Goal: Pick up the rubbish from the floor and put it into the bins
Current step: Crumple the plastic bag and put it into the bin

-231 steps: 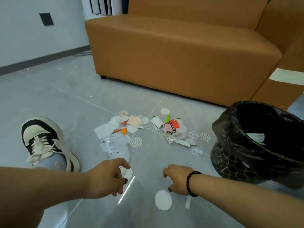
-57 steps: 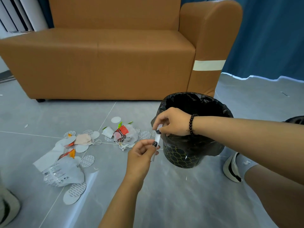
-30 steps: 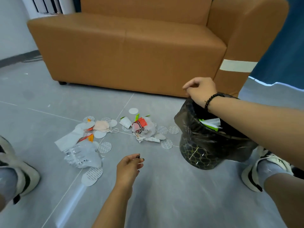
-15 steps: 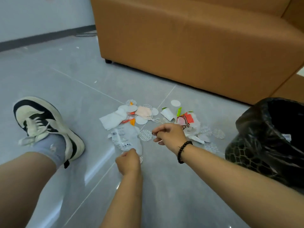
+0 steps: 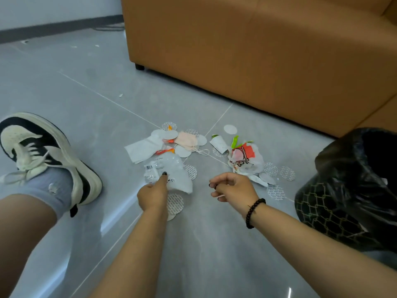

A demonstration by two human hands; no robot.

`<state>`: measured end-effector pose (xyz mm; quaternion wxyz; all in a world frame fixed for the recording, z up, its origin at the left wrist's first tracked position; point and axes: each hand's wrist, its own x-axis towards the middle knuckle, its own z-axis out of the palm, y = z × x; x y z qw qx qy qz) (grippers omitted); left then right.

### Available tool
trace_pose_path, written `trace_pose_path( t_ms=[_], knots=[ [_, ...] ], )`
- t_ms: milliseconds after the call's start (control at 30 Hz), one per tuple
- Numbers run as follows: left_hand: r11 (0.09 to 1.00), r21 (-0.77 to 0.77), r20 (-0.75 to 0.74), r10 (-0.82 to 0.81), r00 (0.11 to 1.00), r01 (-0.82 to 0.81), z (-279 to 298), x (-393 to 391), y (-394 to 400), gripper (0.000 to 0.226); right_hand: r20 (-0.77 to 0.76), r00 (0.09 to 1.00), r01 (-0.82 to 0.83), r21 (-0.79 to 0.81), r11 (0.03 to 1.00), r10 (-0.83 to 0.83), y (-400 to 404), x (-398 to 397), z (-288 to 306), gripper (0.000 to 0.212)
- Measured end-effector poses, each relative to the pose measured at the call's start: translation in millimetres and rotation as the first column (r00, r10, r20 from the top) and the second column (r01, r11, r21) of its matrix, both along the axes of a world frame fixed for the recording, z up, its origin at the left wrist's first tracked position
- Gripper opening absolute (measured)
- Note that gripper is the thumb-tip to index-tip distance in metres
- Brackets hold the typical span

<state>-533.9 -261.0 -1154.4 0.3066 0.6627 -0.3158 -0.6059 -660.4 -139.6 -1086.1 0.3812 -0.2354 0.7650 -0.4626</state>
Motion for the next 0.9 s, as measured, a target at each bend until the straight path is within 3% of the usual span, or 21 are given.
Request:
trace_pose_path(
  t_ms=[100,167,233,367,500,633,767,900],
  knots=[
    [0.981,-0.076,-0.029,-0.181,0.983,0.178,20,-23,20,0.029,-0.24,0.967,-0.086,0.018,0.996,0.088,12,-9,13,0.022],
    [0.952,-0.109,-0.063,-0.292,0.954,0.284,38,-38,38,0.024,-0.412,0.887,-0.188,0.092,0.978,0.209,22,-17,29,0.019],
    [0.924,-0.123,-0.125,-0.376,0.918,0.362,58,-52,58,0.02,-0.533,0.783,-0.258,0.19,0.947,0.32,38,-30,56,0.033],
    [0.82,-0.194,-0.161,-0.568,0.807,0.538,98,-66,88,0.019,-0.642,0.617,-0.266,0.375,0.888,0.455,68,-56,114,0.051],
    [0.647,-0.411,0.004,-0.704,0.711,0.643,138,-70,114,0.022,-0.694,0.616,-0.152,0.36,0.92,0.373,104,-69,170,0.058],
    [0.27,-0.598,0.425,-0.691,0.584,0.755,186,-63,122,0.019,-0.565,0.766,-0.143,0.316,0.938,0.308,148,-67,208,0.052],
    [-0.113,-0.613,0.702,-0.532,0.474,0.782,240,-48,134,0.018,-0.293,0.949,-0.085,0.118,0.989,0.116,189,-50,227,0.036],
    [-0.553,-0.538,0.83,-0.213,0.516,0.637,278,-27,145,0.024,-0.033,0.999,0.007,-0.115,0.993,-0.011,206,-38,251,0.046]
  ],
)
